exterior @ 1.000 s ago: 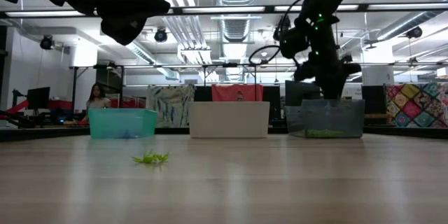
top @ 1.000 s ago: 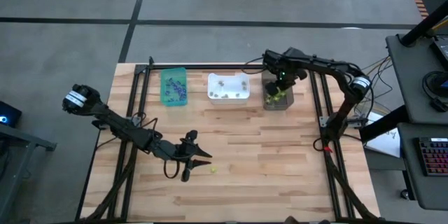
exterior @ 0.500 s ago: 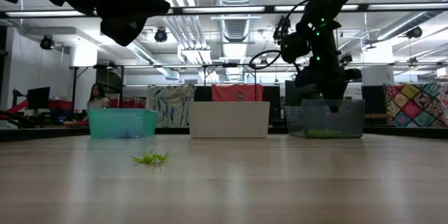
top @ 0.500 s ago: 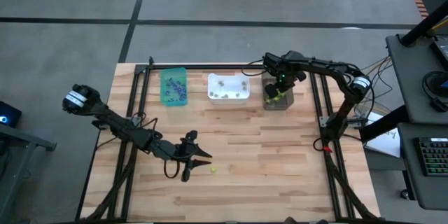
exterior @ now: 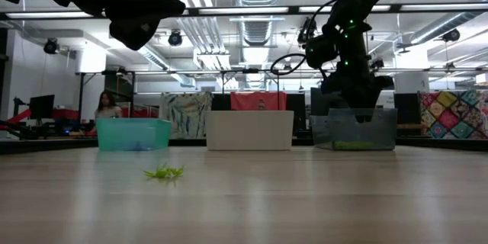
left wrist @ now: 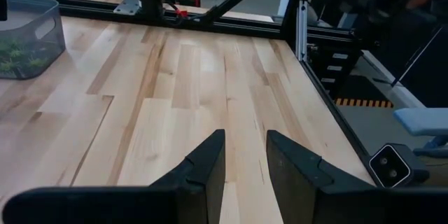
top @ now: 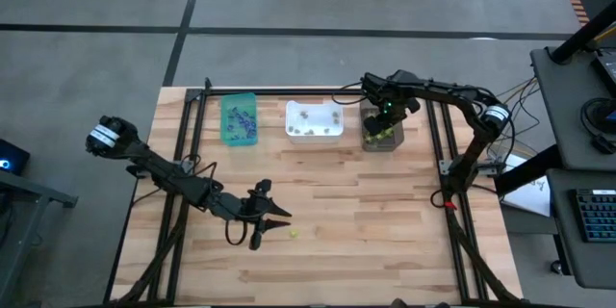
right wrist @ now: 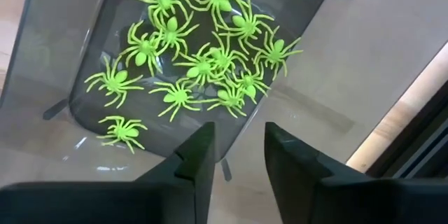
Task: Sort Halloween decoration
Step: Put the green spider toy into the black bin
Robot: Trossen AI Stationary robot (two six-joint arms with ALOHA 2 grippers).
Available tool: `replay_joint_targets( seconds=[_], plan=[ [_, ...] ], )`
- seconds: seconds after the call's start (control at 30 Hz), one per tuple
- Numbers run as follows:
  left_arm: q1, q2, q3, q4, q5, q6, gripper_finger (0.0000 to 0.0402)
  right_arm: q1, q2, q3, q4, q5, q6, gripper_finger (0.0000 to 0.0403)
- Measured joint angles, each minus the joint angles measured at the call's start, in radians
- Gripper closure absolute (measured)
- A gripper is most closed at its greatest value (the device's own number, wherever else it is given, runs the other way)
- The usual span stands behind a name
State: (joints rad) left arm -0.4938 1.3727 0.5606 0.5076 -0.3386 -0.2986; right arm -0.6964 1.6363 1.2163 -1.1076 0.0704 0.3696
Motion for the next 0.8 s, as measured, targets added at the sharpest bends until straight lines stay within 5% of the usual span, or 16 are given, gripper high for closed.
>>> replay_joint_targets(
  seconds=[0.47,0.8],
  plan=[
    [0.000,0.000,0.000,0.000,0.000,0.000,0.0313,0.088,-0.202,0.037,-0.001,0.007,0.045,0.0301],
    [0.000,0.000,0.000,-0.001,0.000,0.000,0.0313,0.455,-0.455,-0.022,0.132,0.054,0.113,0.0303]
  ],
)
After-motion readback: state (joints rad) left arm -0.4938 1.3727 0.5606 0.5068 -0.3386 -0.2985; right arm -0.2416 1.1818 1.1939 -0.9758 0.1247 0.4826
